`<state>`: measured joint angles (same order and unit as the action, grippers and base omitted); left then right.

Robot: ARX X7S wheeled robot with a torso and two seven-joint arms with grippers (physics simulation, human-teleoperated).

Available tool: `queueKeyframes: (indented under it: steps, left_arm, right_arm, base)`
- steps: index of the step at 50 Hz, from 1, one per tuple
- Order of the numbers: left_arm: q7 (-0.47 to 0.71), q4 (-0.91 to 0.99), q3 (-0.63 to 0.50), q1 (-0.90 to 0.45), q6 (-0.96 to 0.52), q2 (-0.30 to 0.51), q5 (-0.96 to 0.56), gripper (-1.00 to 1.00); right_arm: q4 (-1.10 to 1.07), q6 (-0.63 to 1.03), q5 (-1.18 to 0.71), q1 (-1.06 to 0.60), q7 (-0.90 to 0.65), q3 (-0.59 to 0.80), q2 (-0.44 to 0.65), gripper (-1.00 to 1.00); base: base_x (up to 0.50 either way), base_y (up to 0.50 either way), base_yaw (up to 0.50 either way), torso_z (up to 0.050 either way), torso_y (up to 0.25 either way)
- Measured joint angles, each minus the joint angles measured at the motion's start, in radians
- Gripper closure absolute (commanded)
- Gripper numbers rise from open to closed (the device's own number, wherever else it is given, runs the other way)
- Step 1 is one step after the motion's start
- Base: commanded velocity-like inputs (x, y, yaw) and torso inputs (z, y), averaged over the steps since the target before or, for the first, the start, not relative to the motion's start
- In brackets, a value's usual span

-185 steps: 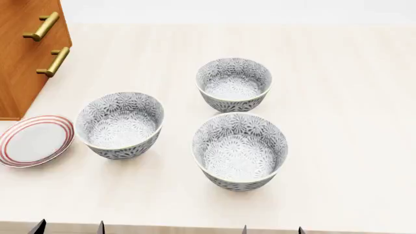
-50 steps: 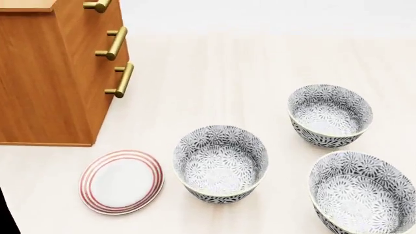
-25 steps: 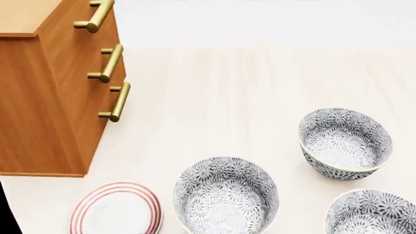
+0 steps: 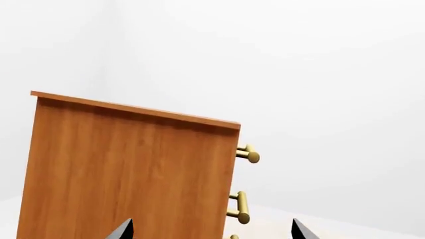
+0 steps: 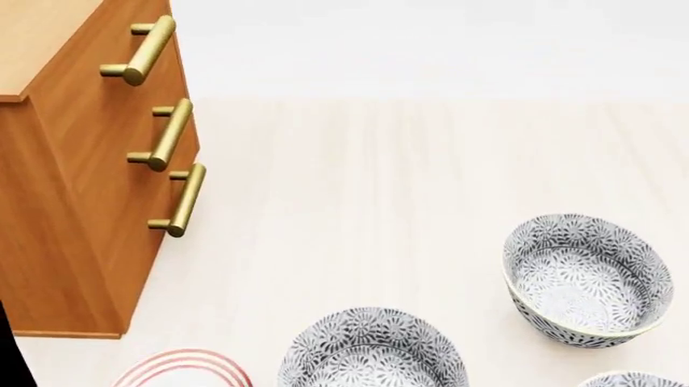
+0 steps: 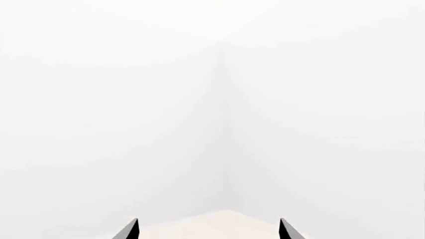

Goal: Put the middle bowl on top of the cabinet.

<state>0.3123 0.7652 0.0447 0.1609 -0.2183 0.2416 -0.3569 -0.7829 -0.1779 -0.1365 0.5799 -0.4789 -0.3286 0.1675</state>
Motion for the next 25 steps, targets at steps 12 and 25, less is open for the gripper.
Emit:
queueKeyframes:
  steps: [12, 25]
  left_arm:
    - [-0.012, 0.003, -0.007, 0.004, -0.071, -0.001, -0.192, -1.0]
    - [0.088, 0.073, -0.108, -0.091, -0.252, -0.047, -0.501, -1.0]
  right_arm:
    - [0.001, 0.014, 0.018, -0.011, -0.012, 0.016, 0.004, -1.0]
    - [0.009, -0.001, 0.028, -0.01, -0.026, 0.023, 0.002, -1.0]
  base:
    - [0.0, 0.0, 0.0, 0.0, 0.0]
    - [0.0, 0.0, 0.0, 0.0, 0.0]
